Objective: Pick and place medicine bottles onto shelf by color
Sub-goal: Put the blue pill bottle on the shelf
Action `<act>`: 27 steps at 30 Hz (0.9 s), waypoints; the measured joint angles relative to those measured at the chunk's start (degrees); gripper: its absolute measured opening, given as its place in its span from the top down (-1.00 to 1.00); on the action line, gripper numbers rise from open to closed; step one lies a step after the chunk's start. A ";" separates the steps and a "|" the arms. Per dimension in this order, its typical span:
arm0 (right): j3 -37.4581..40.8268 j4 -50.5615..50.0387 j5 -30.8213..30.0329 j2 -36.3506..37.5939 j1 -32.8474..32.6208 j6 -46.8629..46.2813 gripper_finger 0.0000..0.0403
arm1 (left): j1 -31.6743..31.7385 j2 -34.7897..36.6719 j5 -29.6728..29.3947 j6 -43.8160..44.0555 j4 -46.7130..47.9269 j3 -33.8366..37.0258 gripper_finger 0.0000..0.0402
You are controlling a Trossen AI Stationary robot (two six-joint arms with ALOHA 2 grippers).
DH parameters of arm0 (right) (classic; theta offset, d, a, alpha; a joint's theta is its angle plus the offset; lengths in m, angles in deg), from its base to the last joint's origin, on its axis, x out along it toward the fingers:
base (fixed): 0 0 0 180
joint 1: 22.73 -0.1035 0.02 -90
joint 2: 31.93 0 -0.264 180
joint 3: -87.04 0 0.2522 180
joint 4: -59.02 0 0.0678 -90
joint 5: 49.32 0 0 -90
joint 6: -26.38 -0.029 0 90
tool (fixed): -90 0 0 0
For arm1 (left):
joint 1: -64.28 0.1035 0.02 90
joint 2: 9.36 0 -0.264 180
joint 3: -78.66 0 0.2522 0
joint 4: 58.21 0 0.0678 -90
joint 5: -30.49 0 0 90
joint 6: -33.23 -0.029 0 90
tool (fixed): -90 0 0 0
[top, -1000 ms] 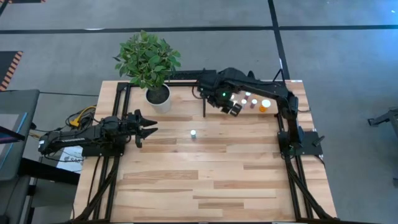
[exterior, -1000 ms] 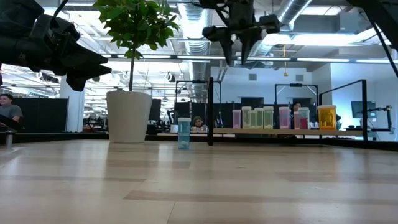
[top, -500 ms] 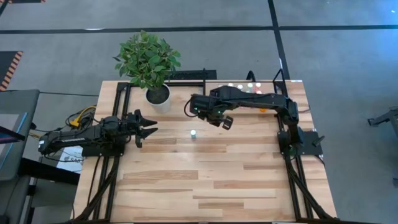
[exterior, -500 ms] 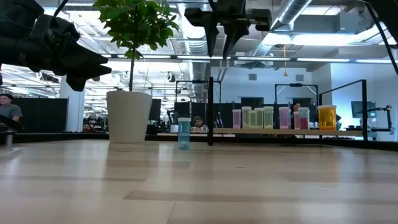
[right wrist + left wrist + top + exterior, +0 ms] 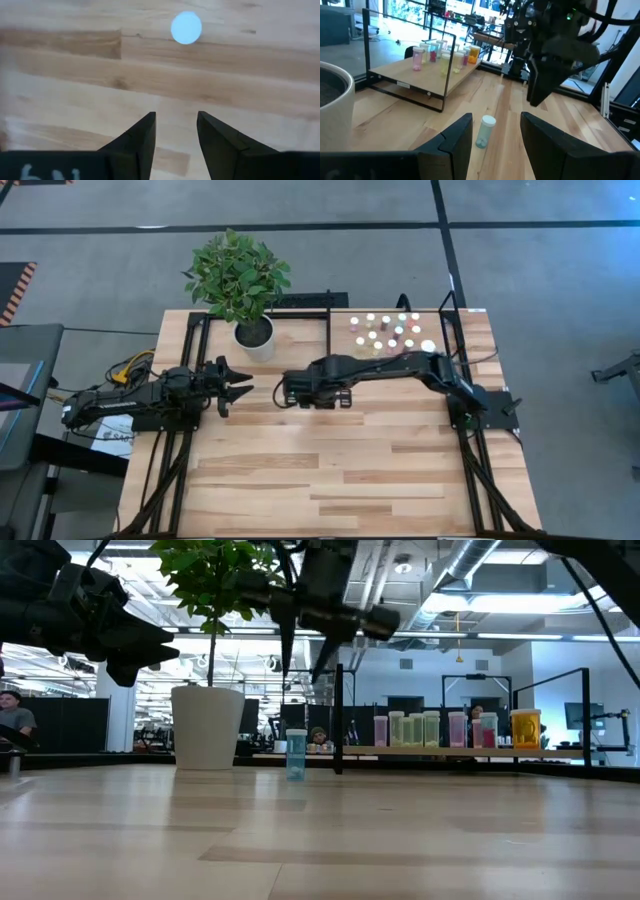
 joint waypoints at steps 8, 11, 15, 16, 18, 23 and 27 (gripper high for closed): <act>-2.42 -0.61 0.00 -4.97 0.69 12.77 -0.04 | 0.01 0.06 0.00 0.00 0.15 0.02 0.24; -2.60 -0.14 0.00 -4.97 1.55 14.19 -0.20 | -0.01 0.06 0.00 0.00 0.15 0.01 0.24; -2.61 -0.88 -3.04 -4.92 2.66 13.91 -0.35 | -0.01 0.06 0.00 0.00 0.18 0.00 0.24; -2.61 -1.41 -3.96 -4.84 2.89 13.92 -0.37 | -0.01 0.06 0.00 0.00 0.16 0.01 0.24; -2.61 -1.32 -4.35 -4.78 3.41 13.91 -0.41 | -0.01 0.06 0.00 0.00 0.18 0.02 0.24; -2.61 -0.04 -4.85 -4.78 4.12 13.89 -0.43 | 0.00 0.06 0.00 0.00 0.16 0.02 0.24; -2.61 -0.30 -7.26 -4.78 4.54 13.89 -0.42 | -0.01 0.06 0.00 0.00 0.16 0.02 0.24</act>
